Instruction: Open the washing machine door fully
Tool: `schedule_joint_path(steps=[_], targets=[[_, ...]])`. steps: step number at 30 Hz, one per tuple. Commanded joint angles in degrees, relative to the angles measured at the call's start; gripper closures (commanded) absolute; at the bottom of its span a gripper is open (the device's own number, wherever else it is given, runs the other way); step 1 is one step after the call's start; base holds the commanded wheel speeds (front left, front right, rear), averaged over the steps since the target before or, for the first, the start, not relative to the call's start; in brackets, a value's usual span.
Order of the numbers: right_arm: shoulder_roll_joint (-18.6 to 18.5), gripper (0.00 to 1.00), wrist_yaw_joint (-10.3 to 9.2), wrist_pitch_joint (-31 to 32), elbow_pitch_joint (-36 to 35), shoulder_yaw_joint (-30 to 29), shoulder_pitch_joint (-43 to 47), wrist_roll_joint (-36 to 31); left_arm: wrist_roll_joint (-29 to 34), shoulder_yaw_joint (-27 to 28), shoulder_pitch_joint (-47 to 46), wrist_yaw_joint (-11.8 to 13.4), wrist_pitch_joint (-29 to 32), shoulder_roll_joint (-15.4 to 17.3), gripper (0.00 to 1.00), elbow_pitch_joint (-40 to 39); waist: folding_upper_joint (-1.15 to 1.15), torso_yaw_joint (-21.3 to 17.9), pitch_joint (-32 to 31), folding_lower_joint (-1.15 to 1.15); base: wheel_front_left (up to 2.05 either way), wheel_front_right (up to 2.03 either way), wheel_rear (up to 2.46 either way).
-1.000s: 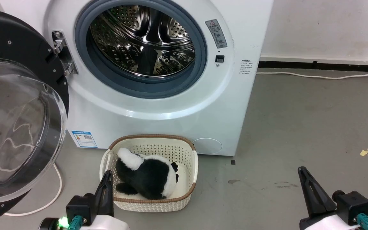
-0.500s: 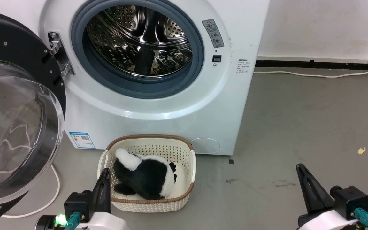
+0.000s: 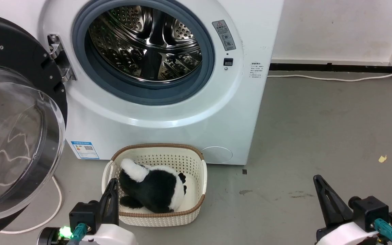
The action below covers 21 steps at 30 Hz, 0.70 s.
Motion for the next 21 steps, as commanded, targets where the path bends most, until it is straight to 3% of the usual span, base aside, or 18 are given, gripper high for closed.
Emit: schedule_joint_path(steps=[1, 21], targets=[[0.2, 1.0, 0.03, 0.6, 0.0, 0.2, -1.3, -0.2, 0.9, 0.6, -1.1, -0.4, 0.6, -0.2, 1.0, -0.4, 0.0, -0.1, 0.0, 0.0, 0.0, 0.0, 0.0], [0.2, 1.0, 0.04, 2.8, 0.0, 0.5, -2.1, -0.4, 3.0, 2.5, -1.6, -1.9, 2.7, -1.1, 1.0, -1.2, 0.0, -0.8, 0.1, 0.0, 0.0, 0.0, 0.0]])
